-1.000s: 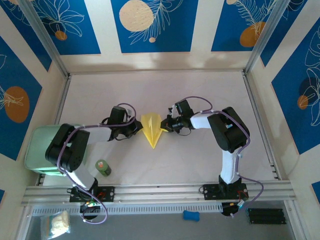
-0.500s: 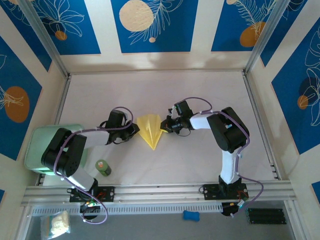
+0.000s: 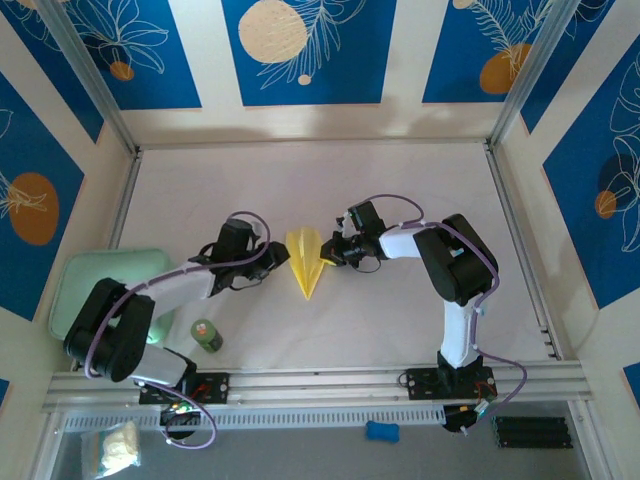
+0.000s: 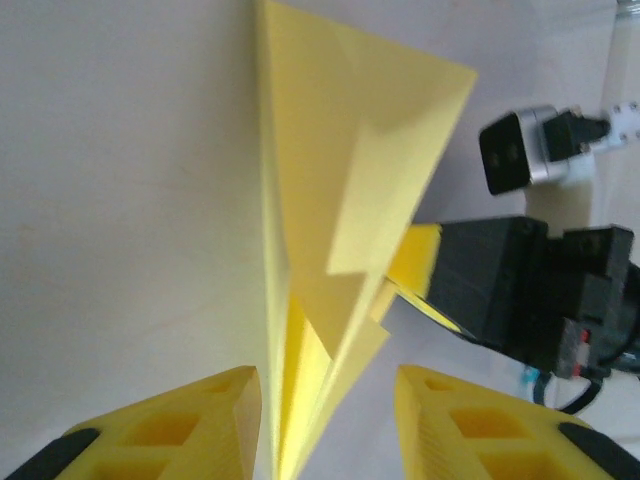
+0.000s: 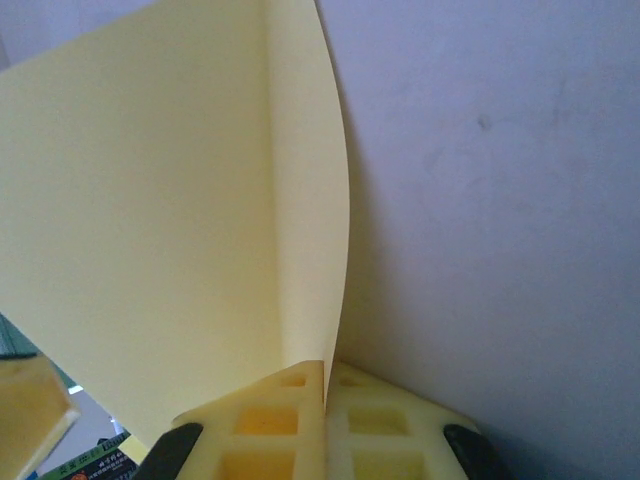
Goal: Fold a paper plane with a square sheet of paper (pick it up from the middle)
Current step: Move a paper plane to the center of the table.
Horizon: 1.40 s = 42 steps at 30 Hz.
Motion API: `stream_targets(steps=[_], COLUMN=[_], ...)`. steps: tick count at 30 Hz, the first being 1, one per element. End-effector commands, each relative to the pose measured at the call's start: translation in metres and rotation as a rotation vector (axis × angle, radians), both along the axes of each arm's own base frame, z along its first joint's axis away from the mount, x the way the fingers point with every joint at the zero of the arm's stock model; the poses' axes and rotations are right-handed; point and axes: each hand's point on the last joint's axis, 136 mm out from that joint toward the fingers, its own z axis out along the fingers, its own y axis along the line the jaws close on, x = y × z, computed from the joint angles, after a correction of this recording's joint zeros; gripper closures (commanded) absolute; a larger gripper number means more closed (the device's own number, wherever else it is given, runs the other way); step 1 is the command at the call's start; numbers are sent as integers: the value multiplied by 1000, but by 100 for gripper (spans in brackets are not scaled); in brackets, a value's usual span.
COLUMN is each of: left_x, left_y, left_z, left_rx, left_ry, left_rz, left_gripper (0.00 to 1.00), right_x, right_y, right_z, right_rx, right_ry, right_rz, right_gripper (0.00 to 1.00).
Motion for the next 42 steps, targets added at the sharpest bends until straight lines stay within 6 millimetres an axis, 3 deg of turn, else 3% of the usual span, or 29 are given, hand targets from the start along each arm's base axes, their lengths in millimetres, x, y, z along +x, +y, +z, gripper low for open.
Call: stream_targets(steps=[1,6,16,23,31,42], left_x=[-3,-2,2,-1,-9,-20], left_y=[-23,-35,-35,-33,-55,-52], left_z=[8,-3,-26,-28,-32,-44], left_rx=[-53,-25,81,147,136,378], left_ry=[-6,19,69,54,60,50], left_rz=[-66,-100,-118,-143,-235,-327], left_gripper=[61,67,60,56,58,55], right_x=[-5,-4,-3,-3,-2,-4], right_y=[3,4,3,3,4,5], right_z=[-8,-7,-7,-7,-7,-8], right_rx=[-21,-18,-16,-15,-7,-7], right_ry=[29,34,33,34,37,43], right_rz=[17,17,19,18,20,21], right_gripper=[98,98,98,98,98,99])
